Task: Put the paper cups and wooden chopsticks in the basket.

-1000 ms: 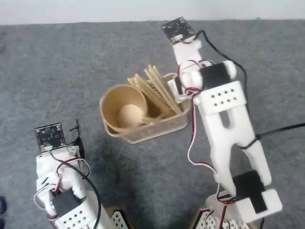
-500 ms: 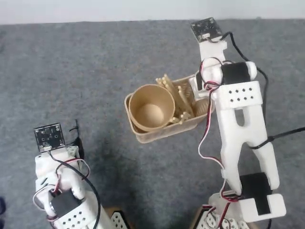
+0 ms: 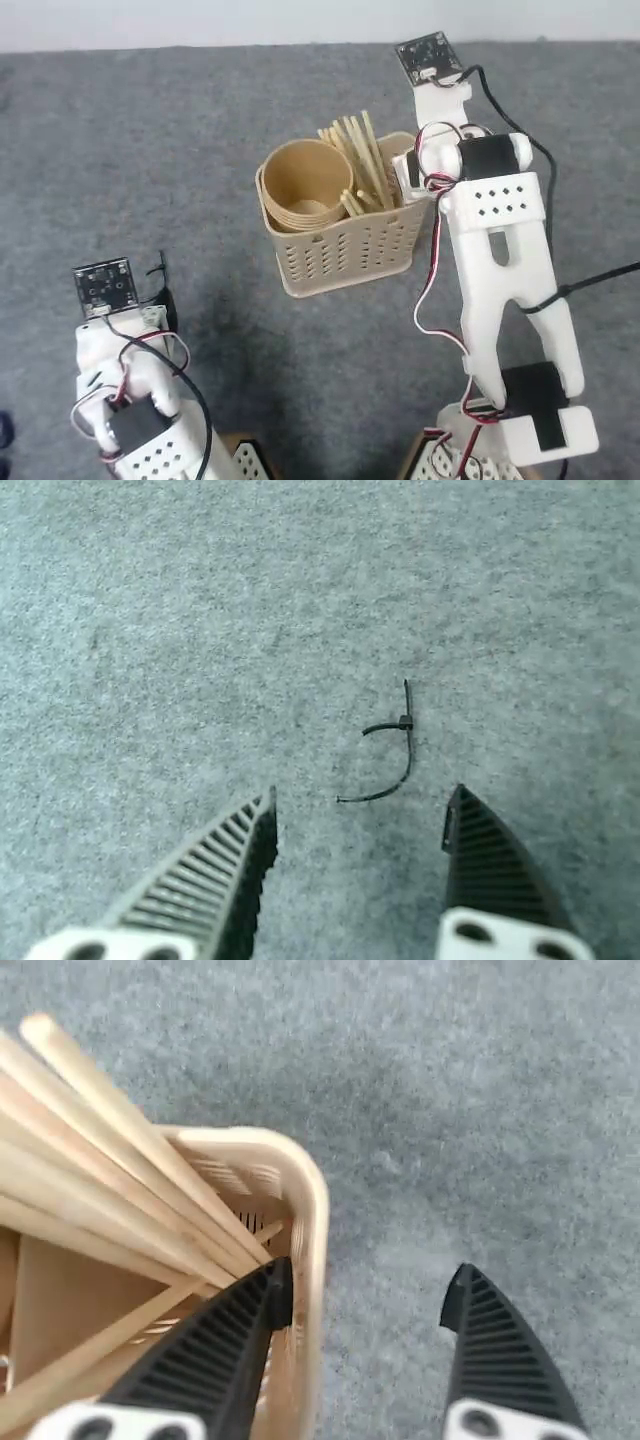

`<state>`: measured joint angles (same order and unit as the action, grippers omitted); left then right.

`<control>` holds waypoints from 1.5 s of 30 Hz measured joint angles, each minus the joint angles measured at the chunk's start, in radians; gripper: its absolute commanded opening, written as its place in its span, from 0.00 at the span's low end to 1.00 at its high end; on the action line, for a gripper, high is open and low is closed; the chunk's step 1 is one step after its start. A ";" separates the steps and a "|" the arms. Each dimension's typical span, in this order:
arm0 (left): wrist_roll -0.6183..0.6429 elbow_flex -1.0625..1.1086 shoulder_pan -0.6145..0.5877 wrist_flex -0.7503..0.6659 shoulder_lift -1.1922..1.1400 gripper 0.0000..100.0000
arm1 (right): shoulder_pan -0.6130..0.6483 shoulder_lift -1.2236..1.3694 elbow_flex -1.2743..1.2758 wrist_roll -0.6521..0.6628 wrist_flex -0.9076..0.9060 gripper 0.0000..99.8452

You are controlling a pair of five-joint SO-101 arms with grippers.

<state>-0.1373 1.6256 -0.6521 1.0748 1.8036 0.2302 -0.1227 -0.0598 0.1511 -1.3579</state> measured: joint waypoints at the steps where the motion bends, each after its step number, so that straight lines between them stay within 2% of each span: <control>1: 0.000 0.000 0.000 0.000 0.000 0.25 | 0.000 0.000 0.000 0.000 0.003 0.25; 4: 0.000 0.000 0.000 0.000 0.000 0.25 | -0.003 0.000 -0.015 0.009 0.006 0.25; 11: 0.000 0.000 0.029 0.000 0.000 0.25 | -0.066 -0.018 -0.221 0.178 0.058 0.25; 15: 0.005 0.000 0.055 -0.021 0.000 0.25 | -0.083 -0.061 -0.245 0.192 0.060 0.25; 18: 0.037 0.000 0.132 -0.104 0.000 0.25 | -0.104 -0.144 -0.252 0.186 0.044 0.25; 23: 0.086 -0.069 0.308 -0.163 0.000 0.25 | -0.183 -0.362 -0.252 0.058 0.035 0.24; 26: 0.141 -0.127 0.404 -0.157 0.000 0.26 | -0.204 -0.499 -0.242 0.026 -0.035 0.16; 29: 0.203 -0.144 0.437 -0.147 0.000 0.26 | -0.196 -0.634 -0.163 0.020 -0.112 0.09; 35: 0.221 -0.144 0.463 -0.137 0.000 0.26 | -0.198 -0.873 0.140 0.018 -0.147 0.14; 42: 0.222 -0.109 0.468 -0.037 0.000 0.26 | -0.201 -1.246 0.652 0.018 -0.069 0.09; 45: 0.222 -0.077 0.465 -0.011 0.000 0.26 | -0.196 -1.430 0.842 0.063 -0.012 0.06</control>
<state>0.0852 1.5489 -0.1872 1.0641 1.8036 0.0338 -1.5528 0.7825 0.2140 -1.3702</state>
